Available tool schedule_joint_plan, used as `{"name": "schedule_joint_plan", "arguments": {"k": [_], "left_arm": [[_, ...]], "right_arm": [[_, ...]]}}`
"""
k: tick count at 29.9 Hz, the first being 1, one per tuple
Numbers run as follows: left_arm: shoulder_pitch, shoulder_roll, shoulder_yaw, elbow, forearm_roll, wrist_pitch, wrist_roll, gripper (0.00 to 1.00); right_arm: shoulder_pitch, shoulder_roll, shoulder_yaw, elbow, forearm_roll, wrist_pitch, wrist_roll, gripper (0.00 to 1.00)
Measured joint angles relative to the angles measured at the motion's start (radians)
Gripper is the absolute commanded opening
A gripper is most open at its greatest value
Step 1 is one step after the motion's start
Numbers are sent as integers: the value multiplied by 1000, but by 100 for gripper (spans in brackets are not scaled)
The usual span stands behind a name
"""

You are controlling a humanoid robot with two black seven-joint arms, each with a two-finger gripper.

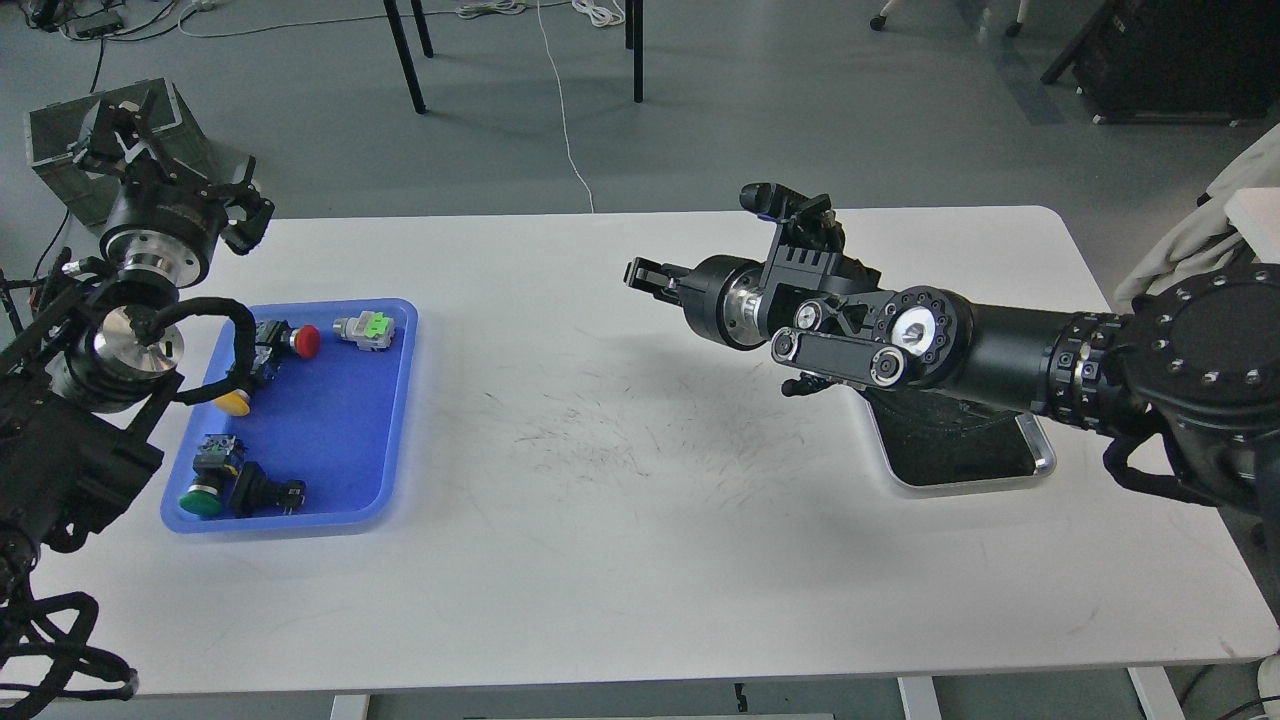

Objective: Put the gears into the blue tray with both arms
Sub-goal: 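Carry the black part to the table centre, lower it, open the right gripper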

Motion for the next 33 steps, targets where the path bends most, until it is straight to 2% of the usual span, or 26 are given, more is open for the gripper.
{"name": "schedule_joint_plan", "arguments": {"k": [15, 20, 21, 23, 26, 30, 33], "left_arm": [[0, -4, -1, 0, 0, -1, -1, 98], [-3, -7, 0, 0, 0, 0, -1, 98], [-4, -7, 0, 0, 0, 0, -1, 98], [-4, -8, 0, 0, 0, 0, -1, 98], [-5, -8, 1, 0, 0, 0, -1, 98], [-5, -5, 1, 0, 0, 1, -1, 98], [-5, -3, 2, 0, 0, 1, -1, 98]], "right_arm": [[-128, 0, 1, 117, -26, 30, -10, 4], [-136, -1, 0, 121, -32, 45, -11, 12], [-137, -1, 0, 124, -32, 49, -11, 16], [-137, -1, 0, 128, -32, 53, -11, 33], [-137, -1, 0, 131, -32, 54, -10, 74], [-137, 0, 0, 129, -32, 51, -7, 88], [-133, 0, 13, 119, -31, 43, -7, 93]]}}
